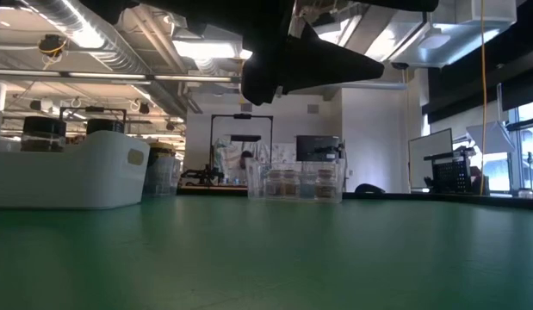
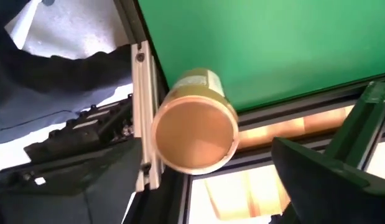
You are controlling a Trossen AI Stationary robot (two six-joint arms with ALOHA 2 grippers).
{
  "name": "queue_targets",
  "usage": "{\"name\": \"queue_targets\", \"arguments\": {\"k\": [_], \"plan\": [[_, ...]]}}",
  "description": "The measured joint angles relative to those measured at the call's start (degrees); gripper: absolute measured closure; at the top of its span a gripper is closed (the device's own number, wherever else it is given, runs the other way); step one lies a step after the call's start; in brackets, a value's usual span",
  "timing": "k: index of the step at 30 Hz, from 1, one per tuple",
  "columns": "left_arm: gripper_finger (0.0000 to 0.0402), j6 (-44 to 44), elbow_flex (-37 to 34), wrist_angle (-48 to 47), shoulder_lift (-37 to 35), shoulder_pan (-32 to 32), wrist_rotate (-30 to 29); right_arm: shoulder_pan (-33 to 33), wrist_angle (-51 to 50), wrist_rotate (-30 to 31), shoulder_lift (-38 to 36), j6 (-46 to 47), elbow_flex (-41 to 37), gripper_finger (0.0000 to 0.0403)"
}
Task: Sort spices by type
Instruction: Put the gold seasoning bottle into the bottom white bin
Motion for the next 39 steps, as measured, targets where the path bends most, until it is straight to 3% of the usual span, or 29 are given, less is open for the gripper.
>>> {"name": "queue_targets", "arguments": {"k": [5, 14, 24, 39], "plan": [[0.0101, 0.2, 0.0, 0.0, 0.0, 0.0, 0.0, 0.1, 2.7, -0.7, 0.0, 0.1, -2.8, 0.0008], [0.0101, 0.5, 0.0, 0.1, 0.0, 0.0, 0.0, 0.1, 3.1, 4.7, 0.0, -0.1, -5.0, 0.0039], [0.0101, 0.5, 0.0, 0.2, 0.0, 0.0, 0.0, 0.1, 6.9, -0.2, 0.0, -1.2, -5.0, 0.0039], [0.0101, 1.8, -0.1, 0.3, -0.1, 0.0, 0.0, 1.2, 8.6, 0.4, 6.7, -3.9, -4.9, 0.0046]]}}
